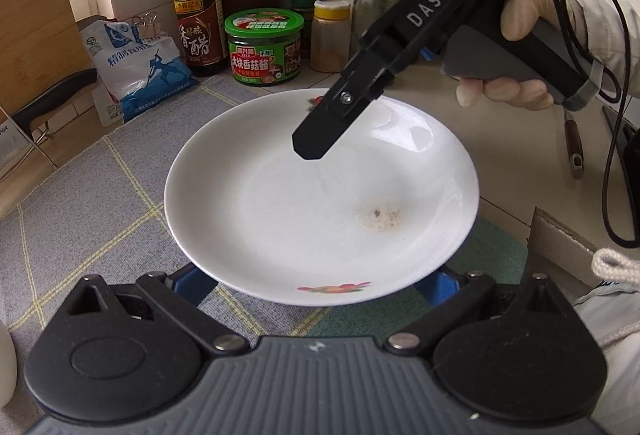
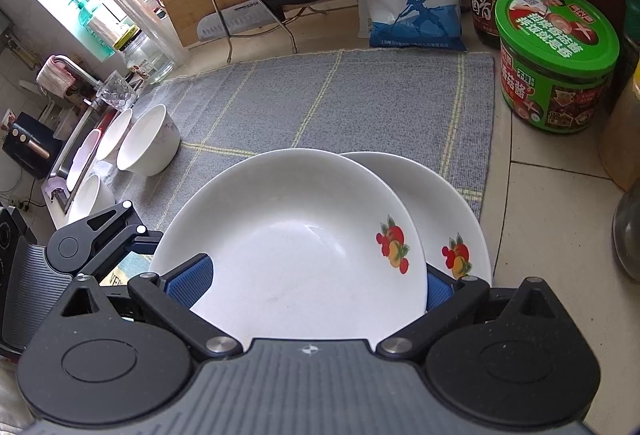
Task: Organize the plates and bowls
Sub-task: 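Lower the flower-print plate onto the stacked plates with the right gripper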
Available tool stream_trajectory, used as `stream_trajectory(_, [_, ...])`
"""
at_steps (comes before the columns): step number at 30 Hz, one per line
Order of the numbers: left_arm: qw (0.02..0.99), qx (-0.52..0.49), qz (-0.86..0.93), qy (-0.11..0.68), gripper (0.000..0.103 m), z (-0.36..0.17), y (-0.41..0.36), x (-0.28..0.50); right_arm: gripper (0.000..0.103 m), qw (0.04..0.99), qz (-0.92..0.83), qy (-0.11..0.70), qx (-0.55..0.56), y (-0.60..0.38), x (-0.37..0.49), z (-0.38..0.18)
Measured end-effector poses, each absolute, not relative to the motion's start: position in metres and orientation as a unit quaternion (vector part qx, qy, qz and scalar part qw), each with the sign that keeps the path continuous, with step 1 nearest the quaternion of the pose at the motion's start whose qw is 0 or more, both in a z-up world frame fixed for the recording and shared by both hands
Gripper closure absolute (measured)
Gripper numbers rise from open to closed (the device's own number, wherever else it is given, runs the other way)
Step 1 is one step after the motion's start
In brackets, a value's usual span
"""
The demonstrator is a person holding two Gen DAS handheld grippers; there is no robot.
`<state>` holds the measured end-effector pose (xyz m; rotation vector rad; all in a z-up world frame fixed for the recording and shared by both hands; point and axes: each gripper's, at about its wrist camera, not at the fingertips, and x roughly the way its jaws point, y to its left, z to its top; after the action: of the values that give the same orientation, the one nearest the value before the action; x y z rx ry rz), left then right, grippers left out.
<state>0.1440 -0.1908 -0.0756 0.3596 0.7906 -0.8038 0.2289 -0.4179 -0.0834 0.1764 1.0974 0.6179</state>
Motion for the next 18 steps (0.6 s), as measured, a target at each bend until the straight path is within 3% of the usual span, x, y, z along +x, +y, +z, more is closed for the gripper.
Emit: stream_trajectory(18, [0.809, 0.181, -0.399, 0.392, 0.002, -0.083, -0.205, 0.158, 0.000, 0.808, 0.268, 0.515, 0.098, -0.435, 0.226, -0.089])
